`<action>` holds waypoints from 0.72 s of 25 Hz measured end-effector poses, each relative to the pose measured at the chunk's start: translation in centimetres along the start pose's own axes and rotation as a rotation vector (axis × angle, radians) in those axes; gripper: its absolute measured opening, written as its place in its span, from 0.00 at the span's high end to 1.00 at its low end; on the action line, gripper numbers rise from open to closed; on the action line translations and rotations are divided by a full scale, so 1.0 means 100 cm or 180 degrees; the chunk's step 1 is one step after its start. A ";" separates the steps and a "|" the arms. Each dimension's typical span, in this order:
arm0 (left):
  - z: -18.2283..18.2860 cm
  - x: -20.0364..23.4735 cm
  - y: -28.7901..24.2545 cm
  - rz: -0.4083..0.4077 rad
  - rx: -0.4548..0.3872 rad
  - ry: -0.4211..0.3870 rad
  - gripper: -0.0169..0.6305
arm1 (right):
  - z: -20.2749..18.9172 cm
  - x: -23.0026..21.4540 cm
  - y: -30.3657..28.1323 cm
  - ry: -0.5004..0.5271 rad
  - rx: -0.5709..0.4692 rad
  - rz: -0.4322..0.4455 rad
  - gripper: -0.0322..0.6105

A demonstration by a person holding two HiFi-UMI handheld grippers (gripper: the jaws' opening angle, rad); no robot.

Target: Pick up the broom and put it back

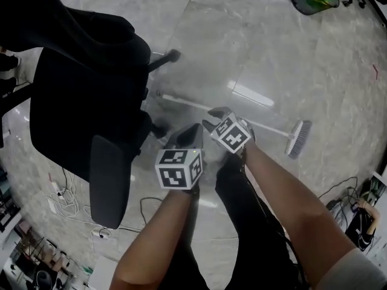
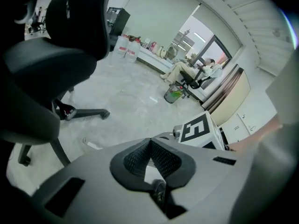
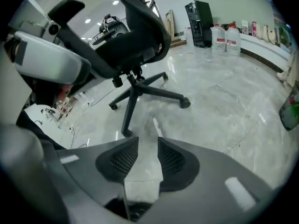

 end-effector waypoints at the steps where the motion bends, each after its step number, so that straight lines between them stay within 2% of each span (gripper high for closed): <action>1: -0.011 0.011 -0.010 0.0012 0.0016 0.0014 0.96 | -0.012 -0.002 -0.020 0.0028 0.0036 0.0007 0.79; 10: -0.081 0.098 -0.074 0.0021 0.0115 0.0090 0.96 | -0.085 -0.023 -0.174 0.0314 0.0340 -0.0087 0.76; 18: -0.096 0.143 -0.097 -0.0021 0.0083 0.0151 0.96 | -0.122 -0.031 -0.250 0.0927 0.0745 -0.0241 0.74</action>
Point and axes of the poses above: the fingertips, and each gripper's own axes: y backward along the fingers, x to its left, z out of its top, the point moved 6 cm from there along y, backward along the fingers, and after that the axes turned 14 degrees about -z, right-handed, at the moved point
